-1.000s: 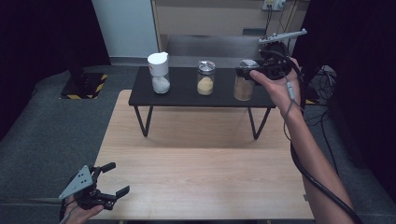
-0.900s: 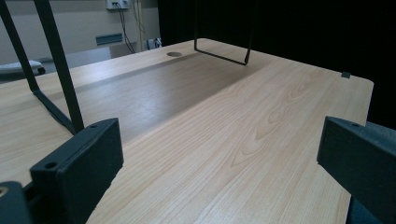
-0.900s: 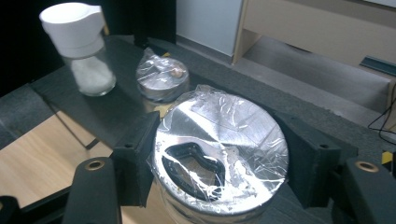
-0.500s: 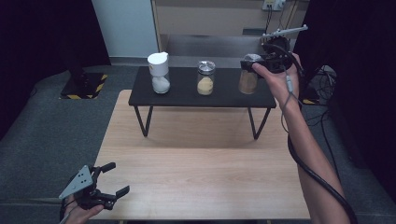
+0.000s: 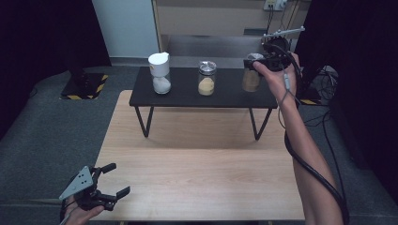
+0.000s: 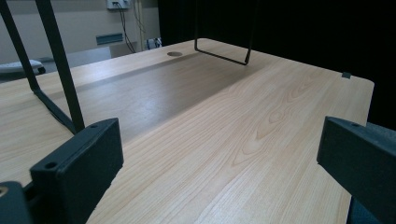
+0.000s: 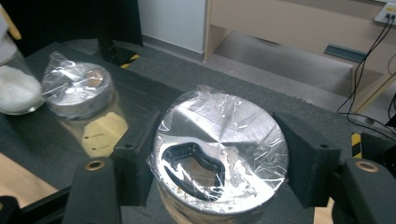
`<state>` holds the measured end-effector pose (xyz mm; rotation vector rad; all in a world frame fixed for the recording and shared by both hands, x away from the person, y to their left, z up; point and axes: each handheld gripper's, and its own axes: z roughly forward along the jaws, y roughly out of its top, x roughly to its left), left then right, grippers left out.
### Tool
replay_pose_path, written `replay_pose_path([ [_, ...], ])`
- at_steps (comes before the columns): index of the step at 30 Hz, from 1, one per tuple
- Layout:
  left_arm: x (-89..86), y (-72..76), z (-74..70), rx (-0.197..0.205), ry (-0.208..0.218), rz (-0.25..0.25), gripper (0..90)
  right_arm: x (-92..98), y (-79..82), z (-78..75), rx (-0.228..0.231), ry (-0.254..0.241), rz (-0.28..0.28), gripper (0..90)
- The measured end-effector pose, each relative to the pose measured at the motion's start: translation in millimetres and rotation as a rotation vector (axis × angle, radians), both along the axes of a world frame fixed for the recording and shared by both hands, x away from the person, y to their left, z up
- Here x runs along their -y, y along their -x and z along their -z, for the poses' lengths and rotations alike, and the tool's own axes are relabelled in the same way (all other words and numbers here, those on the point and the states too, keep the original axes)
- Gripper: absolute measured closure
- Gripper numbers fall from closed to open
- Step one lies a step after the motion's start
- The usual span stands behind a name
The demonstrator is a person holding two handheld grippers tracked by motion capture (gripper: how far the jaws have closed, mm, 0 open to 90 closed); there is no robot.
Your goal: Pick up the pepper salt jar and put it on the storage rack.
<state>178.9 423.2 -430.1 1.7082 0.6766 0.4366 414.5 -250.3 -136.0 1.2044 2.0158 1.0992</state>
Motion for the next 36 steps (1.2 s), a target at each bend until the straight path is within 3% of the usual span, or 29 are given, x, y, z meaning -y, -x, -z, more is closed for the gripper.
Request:
replay_pose_path([
  [16, 0.1, 0.2, -0.3, 0.000, -0.003, 0.000, 0.0, -3.1, -16.1, 21.8, -0.022, -0.011, 0.015, 35.4],
  [36, 0.3, 0.1, -0.6, 0.001, -0.007, 0.003, 0.0, -3.0, -26.0, 35.9, -0.052, -0.015, 0.027, 35.4],
])
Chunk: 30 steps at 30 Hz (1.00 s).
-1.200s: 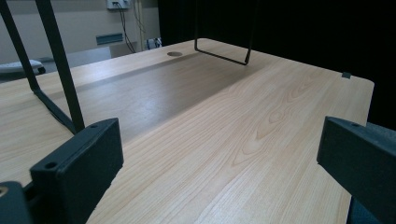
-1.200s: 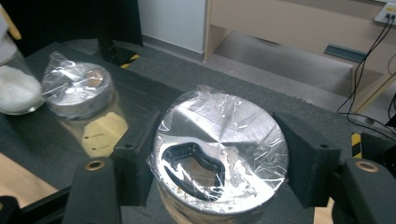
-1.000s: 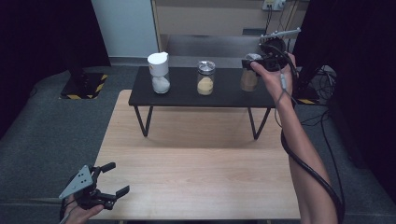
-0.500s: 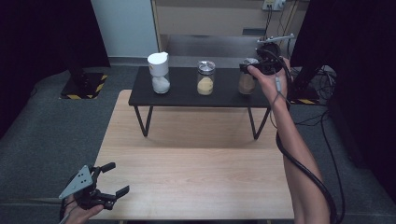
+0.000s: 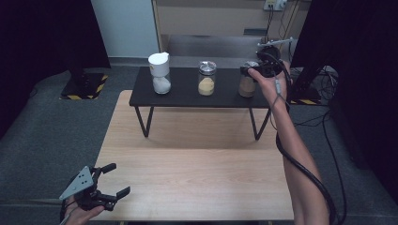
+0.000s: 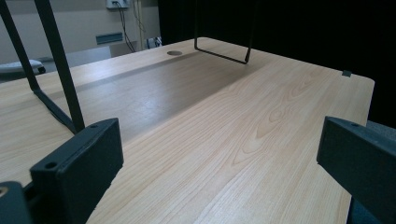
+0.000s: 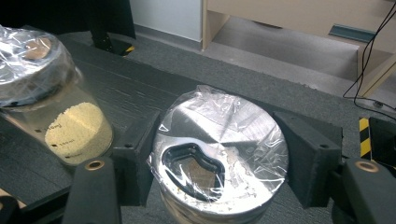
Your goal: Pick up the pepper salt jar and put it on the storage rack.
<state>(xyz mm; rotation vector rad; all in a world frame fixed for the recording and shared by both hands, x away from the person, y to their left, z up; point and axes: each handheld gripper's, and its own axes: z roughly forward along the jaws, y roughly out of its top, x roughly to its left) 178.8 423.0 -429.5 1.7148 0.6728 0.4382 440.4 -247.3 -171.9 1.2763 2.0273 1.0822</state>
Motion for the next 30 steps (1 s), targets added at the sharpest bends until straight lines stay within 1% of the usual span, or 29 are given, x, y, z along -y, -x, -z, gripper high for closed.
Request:
replay_pose_path([
  [5, 0.1, -0.1, 0.0, 0.000, 0.000, 0.001, 0.0, 2.7, -1.2, 2.3, -0.008, -0.011, 0.004, 35.4],
  [11, 0.2, 0.0, -0.1, 0.001, -0.001, 0.001, 0.0, 7.2, -0.3, 4.5, -0.006, -0.028, 0.005, 35.4],
  [20, 0.3, 0.5, -0.3, 0.003, -0.001, 0.001, 0.0, 5.9, 2.4, 8.0, 0.011, -0.024, 0.002, 35.0],
  [21, 0.3, 0.5, -0.2, 0.003, -0.001, 0.000, 0.0, 6.2, 2.7, 8.7, 0.013, -0.025, 0.001, 33.8],
  [24, 0.1, 0.5, -0.2, 0.003, -0.001, 0.000, 0.0, 7.9, 2.7, 9.9, 0.016, -0.038, -0.005, 23.1],
  [27, 0.4, 0.6, -0.4, 0.003, -0.001, 0.000, 0.0, 8.3, 7.0, 8.9, 0.045, -0.039, 0.001, 14.8],
  [29, 0.5, 0.5, -0.4, 0.003, -0.002, 0.000, 0.0, 12.1, 8.7, 5.7, 0.055, -0.050, -0.009, 13.0],
  [30, 0.5, 0.5, -0.4, 0.003, -0.002, 0.000, 0.0, 12.4, 12.0, 4.8, 0.075, -0.047, -0.004, 11.7],
])
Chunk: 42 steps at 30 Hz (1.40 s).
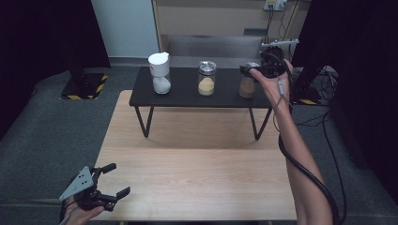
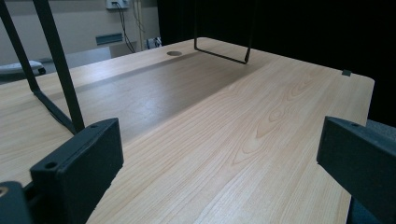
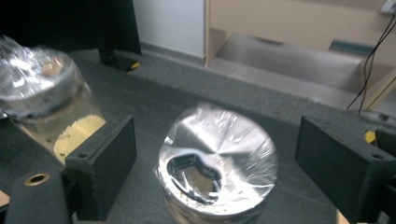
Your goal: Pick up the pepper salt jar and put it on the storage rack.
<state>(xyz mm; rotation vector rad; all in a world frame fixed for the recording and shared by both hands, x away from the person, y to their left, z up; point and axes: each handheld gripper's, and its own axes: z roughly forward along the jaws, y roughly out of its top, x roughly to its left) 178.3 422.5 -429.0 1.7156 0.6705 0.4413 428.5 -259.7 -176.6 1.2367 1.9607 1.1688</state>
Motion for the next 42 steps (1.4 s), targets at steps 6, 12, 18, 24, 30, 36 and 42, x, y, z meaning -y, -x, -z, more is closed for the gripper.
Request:
replay_pose_path([
  [6, 0.1, -0.1, -0.1, 0.002, -0.001, 0.001, 0.0, 7.8, 15.8, -11.3, 0.058, -0.015, -0.018, 8.9],
  [12, 0.5, 0.1, -0.5, 0.003, -0.004, 0.002, 0.0, 12.3, 35.6, -20.1, 0.101, -0.020, -0.075, 8.7],
  [18, 0.6, 0.3, -0.4, 0.003, -0.003, -0.001, 0.0, 13.7, 61.5, -27.5, 0.155, -0.022, -0.140, 8.7],
  [24, 1.0, 0.8, -0.7, 0.004, -0.004, -0.001, 0.0, 13.1, 84.7, -24.8, 0.186, -0.029, -0.222, 9.0],
  [30, 0.7, 0.7, -0.7, 0.003, -0.003, -0.002, 0.0, 14.5, 106.2, -17.6, 0.211, -0.038, -0.295, 9.0],
  [36, 0.9, 0.7, -0.7, 0.003, -0.003, -0.003, 0.0, 22.8, 129.1, -4.7, 0.233, -0.049, -0.362, 8.8],
  [42, 1.4, 1.0, -0.9, 0.003, -0.004, -0.003, 0.0, 32.1, 154.0, 12.0, 0.250, -0.040, -0.408, 7.8],
])
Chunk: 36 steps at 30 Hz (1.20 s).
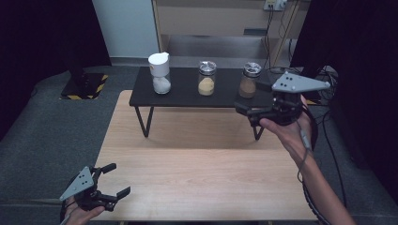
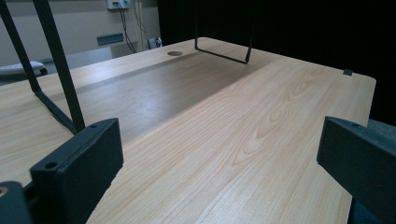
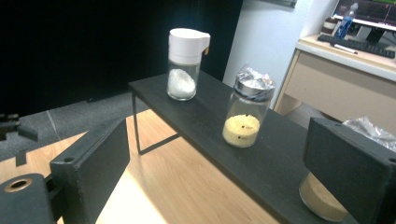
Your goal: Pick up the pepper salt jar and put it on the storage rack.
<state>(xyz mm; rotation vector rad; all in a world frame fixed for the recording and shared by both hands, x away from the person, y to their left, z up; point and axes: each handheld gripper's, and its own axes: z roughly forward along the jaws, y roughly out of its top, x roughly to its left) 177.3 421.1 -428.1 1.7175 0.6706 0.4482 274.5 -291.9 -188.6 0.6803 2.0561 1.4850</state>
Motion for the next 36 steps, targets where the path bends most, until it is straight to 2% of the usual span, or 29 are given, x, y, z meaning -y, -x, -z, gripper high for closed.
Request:
replay_pose_path([
  [8, 0.3, 0.2, -0.2, 0.000, -0.001, -0.001, 0.0, 9.7, 26.3, 25.8, 0.027, 0.015, -0.037, 7.6],
  [13, 0.2, 0.2, -0.2, 0.000, -0.002, -0.002, 0.0, 12.6, 39.5, 40.5, 0.023, 0.028, -0.044, 7.4],
  [21, 0.4, 0.2, -0.3, 0.000, -0.003, -0.002, 0.0, 20.6, 58.9, 67.6, 0.010, 0.019, -0.054, 4.8],
  [30, 0.5, 0.7, -0.7, 0.000, -0.003, -0.002, 0.0, 34.4, 71.7, 100.0, -0.058, -0.018, -0.058, 4.6],
  [36, 0.2, 1.0, -0.8, 0.000, -0.003, -0.006, 0.0, 41.7, 80.2, 118.5, -0.077, -0.028, -0.047, 4.3],
])
